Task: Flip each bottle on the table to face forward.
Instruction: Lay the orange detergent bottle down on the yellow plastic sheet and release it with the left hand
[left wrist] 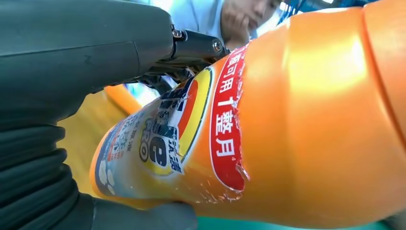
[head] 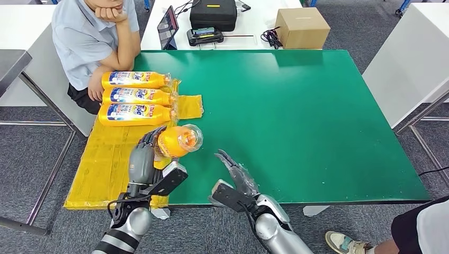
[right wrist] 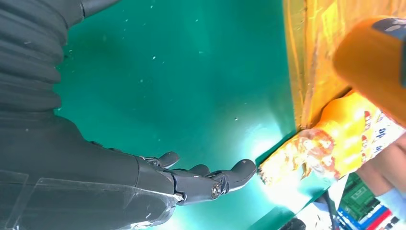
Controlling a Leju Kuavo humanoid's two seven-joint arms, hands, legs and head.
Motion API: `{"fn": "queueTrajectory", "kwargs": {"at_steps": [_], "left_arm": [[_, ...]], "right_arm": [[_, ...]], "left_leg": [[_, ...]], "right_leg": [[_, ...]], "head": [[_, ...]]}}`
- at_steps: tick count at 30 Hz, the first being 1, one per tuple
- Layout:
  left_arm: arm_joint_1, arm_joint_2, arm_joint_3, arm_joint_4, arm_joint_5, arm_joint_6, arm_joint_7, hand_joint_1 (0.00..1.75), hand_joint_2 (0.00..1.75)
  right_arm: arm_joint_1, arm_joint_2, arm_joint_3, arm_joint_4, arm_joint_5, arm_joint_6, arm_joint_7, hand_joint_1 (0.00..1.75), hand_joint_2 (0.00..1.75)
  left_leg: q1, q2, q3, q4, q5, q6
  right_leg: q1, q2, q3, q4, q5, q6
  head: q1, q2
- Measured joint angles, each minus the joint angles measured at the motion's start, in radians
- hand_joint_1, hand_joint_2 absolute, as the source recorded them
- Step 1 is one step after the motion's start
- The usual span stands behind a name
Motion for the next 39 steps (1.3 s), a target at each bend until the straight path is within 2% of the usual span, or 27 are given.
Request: {"fn": "queueTrajectory", "kwargs": {"at_steps": [5, 9, 12, 15, 20, 22, 24, 26, 27, 29, 39], "left_arm": [[-0.055, 0.048, 0.040, 0.084, -0.305, -0.014, 0.128, 1.75, 1.75], [-0.094, 0.087, 0.047, 0.166, -0.446, -0.045, 0.203, 1.75, 1.75], [-0.134, 0.119, 0.039, 0.238, -0.569, -0.109, 0.301, 1.75, 1.75], [-0.189, 0.147, 0.013, 0.329, -0.613, -0.166, 0.370, 1.71, 1.75], [-0.267, 0.166, -0.021, 0.459, -0.619, -0.183, 0.405, 1.53, 1.75], [-0.290, 0.171, -0.038, 0.503, -0.620, -0.182, 0.416, 1.32, 1.75], [-0.307, 0.174, -0.049, 0.537, -0.619, -0.182, 0.417, 0.69, 1.75], [-0.320, 0.175, -0.055, 0.562, -0.619, -0.181, 0.412, 0.16, 1.75], [-0.325, 0.175, -0.056, 0.573, -0.617, -0.181, 0.407, 0.07, 1.75], [-0.331, 0.174, -0.056, 0.590, -0.610, -0.181, 0.393, 0.00, 1.75], [-0.354, 0.152, -0.047, 0.612, -0.571, -0.241, 0.343, 0.00, 1.75]], "right_arm": [[0.001, 0.012, -0.001, -0.010, -0.001, 0.017, -0.014, 0.00, 1.75], [0.007, 0.013, -0.001, -0.027, -0.008, 0.028, -0.020, 0.00, 1.75], [0.010, 0.014, -0.001, -0.034, -0.016, 0.038, -0.025, 0.00, 1.75], [0.010, 0.014, -0.001, -0.034, -0.021, 0.047, -0.027, 0.00, 1.75], [0.009, 0.019, -0.001, -0.034, -0.026, 0.058, -0.032, 0.00, 1.75], [0.009, 0.020, -0.001, -0.034, -0.027, 0.060, -0.033, 0.00, 1.75], [0.009, 0.020, -0.001, -0.034, -0.028, 0.061, -0.033, 0.00, 1.75], [0.009, 0.021, -0.001, -0.034, -0.028, 0.061, -0.033, 0.00, 1.75], [0.009, 0.021, -0.001, -0.034, -0.028, 0.061, -0.033, 0.00, 1.75], [0.009, 0.021, -0.001, -0.034, -0.029, 0.061, -0.033, 0.00, 1.75], [0.012, 0.021, -0.004, -0.034, -0.029, 0.062, -0.033, 0.00, 1.75]], "left_leg": [[0.000, 0.000, 0.000, 0.000, 0.001, -0.001], [0.000, 0.000, 0.000, 0.000, 0.001, -0.001], [0.000, 0.000, 0.000, 0.000, 0.001, -0.001], [0.000, 0.000, 0.000, 0.000, 0.001, -0.001], [0.000, 0.000, 0.000, 0.000, 0.001, -0.001], [0.000, -0.001, 0.001, 0.000, 0.001, -0.001], [0.000, -0.001, 0.001, 0.000, 0.001, -0.001], [0.000, -0.001, 0.001, 0.000, 0.001, -0.001], [0.000, -0.001, 0.002, 0.000, 0.001, -0.001], [0.000, 0.000, 0.002, 0.000, 0.001, -0.001], [0.000, -0.001, 0.004, 0.000, 0.001, -0.001]], "right_leg": [[0.000, 0.000, 0.000, 0.000, 0.000, 0.000], [0.000, 0.000, 0.000, 0.000, 0.000, 0.000], [0.000, 0.000, 0.000, 0.000, 0.000, 0.000], [0.000, 0.000, 0.000, 0.000, 0.000, 0.000], [0.000, 0.000, 0.001, 0.001, 0.000, 0.000], [0.000, 0.000, 0.001, 0.001, 0.000, 0.000], [0.000, 0.000, 0.001, 0.001, 0.000, 0.000], [0.000, 0.000, 0.002, 0.000, 0.000, 0.000], [0.000, 0.000, 0.002, 0.000, 0.000, 0.000], [0.000, 0.000, 0.002, 0.000, 0.000, 0.000], [0.000, 0.000, 0.004, 0.000, 0.000, 0.000]], "head": [[0.000, 0.000], [0.000, 0.000], [0.000, 0.000], [0.000, 0.000], [0.000, 0.000], [0.000, 0.000], [0.000, 0.000], [0.000, 0.000], [0.000, 0.000], [0.000, 0.000], [0.000, 0.000]]}}
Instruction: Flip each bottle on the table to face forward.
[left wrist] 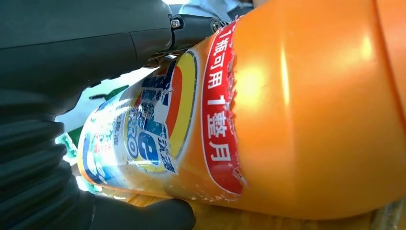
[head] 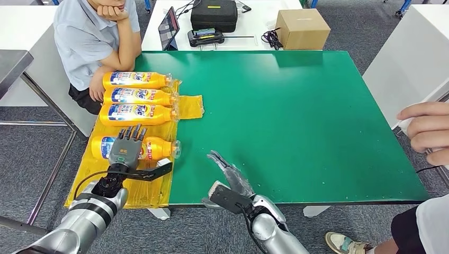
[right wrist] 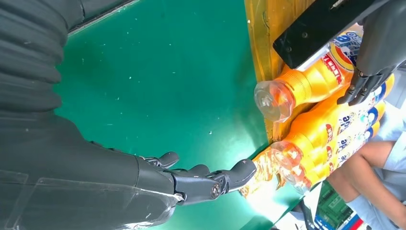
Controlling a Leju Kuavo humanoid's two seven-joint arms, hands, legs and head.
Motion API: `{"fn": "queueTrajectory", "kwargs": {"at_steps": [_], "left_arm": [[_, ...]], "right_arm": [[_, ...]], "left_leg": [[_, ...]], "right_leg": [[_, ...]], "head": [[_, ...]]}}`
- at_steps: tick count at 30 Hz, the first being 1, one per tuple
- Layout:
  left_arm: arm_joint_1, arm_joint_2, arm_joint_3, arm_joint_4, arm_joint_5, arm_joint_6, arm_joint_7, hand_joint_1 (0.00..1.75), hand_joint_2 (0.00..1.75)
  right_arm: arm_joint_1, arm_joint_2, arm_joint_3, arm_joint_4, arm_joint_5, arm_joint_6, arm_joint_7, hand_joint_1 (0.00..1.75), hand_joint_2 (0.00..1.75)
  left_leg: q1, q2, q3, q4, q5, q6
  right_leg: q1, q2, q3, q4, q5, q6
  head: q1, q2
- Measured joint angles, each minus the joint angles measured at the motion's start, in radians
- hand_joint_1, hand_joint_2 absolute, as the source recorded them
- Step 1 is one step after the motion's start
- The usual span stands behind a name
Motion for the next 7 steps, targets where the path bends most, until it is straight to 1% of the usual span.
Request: {"fn": "queueTrajectory", "kwargs": {"at_steps": [3, 7], "left_arm": [[-0.007, -0.006, 0.005, 0.002, 0.007, -0.022, -0.001, 0.00, 1.75], [-0.008, -0.013, 0.014, 0.002, 0.005, -0.016, 0.002, 0.00, 1.75]], "right_arm": [[0.000, 0.000, -0.002, 0.000, 0.000, 0.000, 0.000, 0.00, 1.75], [0.000, 0.000, -0.004, 0.000, 0.001, 0.000, 0.000, 0.00, 1.75]], "left_leg": [[0.000, 0.000, 0.000, 0.000, 0.000, 0.000], [0.000, 0.000, 0.001, 0.000, 0.000, 0.000]], "right_leg": [[0.000, 0.000, 0.000, 0.000, 0.000, 0.000], [0.000, 0.000, 0.001, 0.000, 0.000, 0.000]], "head": [[0.000, 0.000], [0.000, 0.000]]}}
